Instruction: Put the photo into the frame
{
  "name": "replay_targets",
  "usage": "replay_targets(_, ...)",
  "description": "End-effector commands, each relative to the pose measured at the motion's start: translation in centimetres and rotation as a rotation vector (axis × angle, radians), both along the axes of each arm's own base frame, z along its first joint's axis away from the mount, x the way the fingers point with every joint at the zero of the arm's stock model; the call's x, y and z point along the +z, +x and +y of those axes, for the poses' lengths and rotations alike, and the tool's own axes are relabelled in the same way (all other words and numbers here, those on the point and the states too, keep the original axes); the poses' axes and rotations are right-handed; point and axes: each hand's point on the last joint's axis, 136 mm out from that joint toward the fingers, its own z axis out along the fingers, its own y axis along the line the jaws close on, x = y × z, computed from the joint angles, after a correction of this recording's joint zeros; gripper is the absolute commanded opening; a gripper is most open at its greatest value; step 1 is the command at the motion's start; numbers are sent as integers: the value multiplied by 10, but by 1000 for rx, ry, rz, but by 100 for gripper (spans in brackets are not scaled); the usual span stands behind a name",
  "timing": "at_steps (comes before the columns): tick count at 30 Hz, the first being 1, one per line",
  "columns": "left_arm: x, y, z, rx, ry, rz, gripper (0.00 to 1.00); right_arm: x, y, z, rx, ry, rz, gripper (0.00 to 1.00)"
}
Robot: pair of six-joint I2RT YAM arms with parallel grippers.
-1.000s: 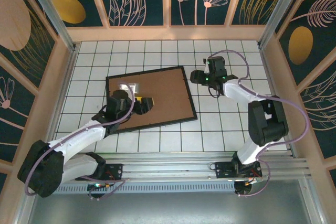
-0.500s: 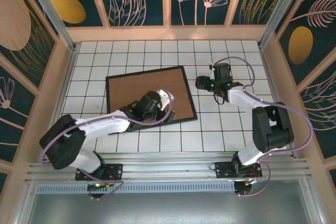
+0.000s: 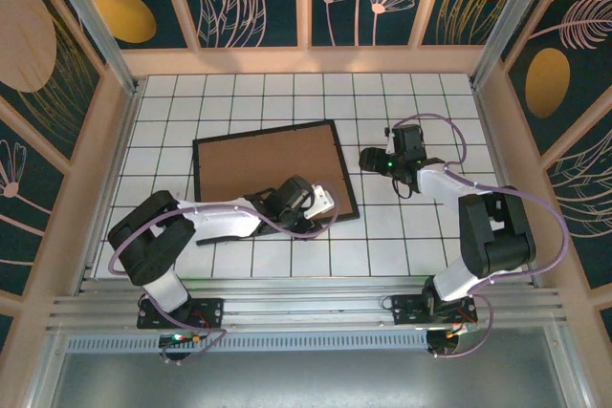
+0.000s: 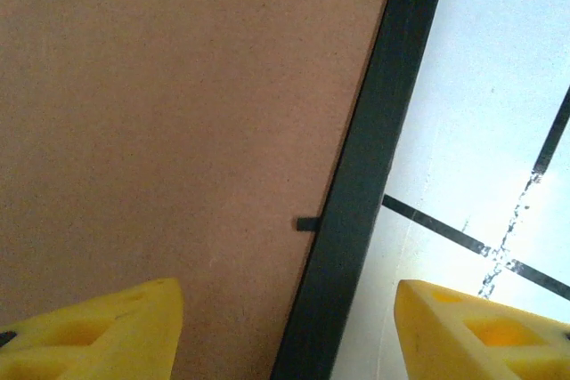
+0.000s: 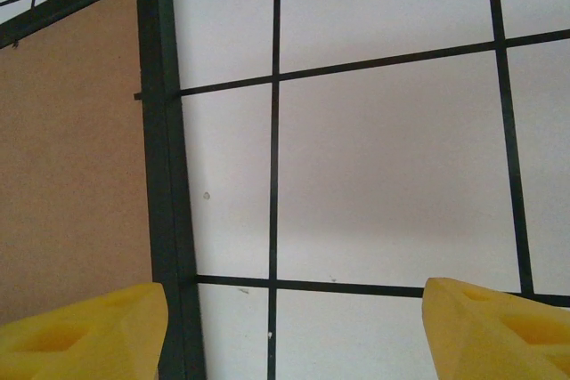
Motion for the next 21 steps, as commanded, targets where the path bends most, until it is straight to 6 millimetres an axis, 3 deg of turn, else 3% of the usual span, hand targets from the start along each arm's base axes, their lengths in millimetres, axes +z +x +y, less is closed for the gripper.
replay_targets(1, -3, -4, -3, -64, 29, 1, 62, 9, 1, 1, -2, 37, -26, 76)
replay_targets(12, -31, -9, 10, -86, 113, 12, 53, 1, -2, 8, 11, 64, 9, 75)
replay_targets(21, -26, -6, 12, -66, 106, -9, 39, -4, -9, 16, 43, 92, 49, 75)
